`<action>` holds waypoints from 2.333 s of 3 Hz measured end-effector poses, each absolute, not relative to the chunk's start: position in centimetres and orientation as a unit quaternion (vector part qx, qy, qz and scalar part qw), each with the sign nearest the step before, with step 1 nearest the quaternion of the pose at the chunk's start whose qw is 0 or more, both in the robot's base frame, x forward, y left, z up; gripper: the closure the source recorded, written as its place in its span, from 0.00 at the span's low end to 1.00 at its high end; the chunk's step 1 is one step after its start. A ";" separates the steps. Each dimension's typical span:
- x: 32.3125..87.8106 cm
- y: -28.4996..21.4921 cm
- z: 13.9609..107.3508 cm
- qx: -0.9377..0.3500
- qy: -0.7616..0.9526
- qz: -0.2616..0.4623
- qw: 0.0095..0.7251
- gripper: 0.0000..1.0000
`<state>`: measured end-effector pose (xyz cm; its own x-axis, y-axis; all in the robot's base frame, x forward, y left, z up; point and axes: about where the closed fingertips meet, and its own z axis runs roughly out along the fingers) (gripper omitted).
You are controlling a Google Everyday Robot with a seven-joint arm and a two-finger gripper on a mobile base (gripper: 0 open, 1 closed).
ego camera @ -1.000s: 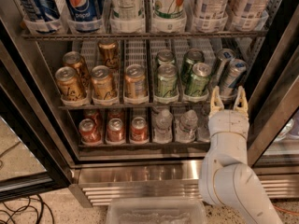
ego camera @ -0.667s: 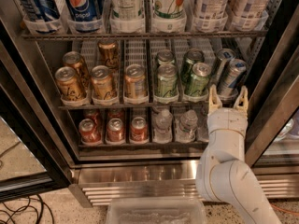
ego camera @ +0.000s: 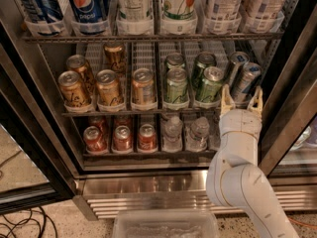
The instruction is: Pick redbull can from middle shelf of fridge
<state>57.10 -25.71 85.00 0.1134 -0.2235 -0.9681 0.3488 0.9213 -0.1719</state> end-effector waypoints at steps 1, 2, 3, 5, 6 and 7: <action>57.5 -26.0 85.1 0.056 0.636 -0.195 0.744 0.39; 61.0 -28.3 84.9 0.072 0.640 -0.211 0.735 0.39; 61.4 -28.9 84.9 0.071 0.642 -0.216 0.732 0.37; 61.4 -28.8 84.5 0.070 0.646 -0.215 0.729 0.80; 60.2 -29.0 84.4 0.063 0.641 -0.192 0.740 1.00; 58.3 -28.3 86.2 0.047 0.620 -0.167 0.765 1.00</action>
Offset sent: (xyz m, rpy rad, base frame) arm 0.0169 -0.0114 -0.0063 0.0259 0.0135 -0.0439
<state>58.35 -28.29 86.17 0.1762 -0.1985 -0.9641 0.3143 0.9395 -0.1360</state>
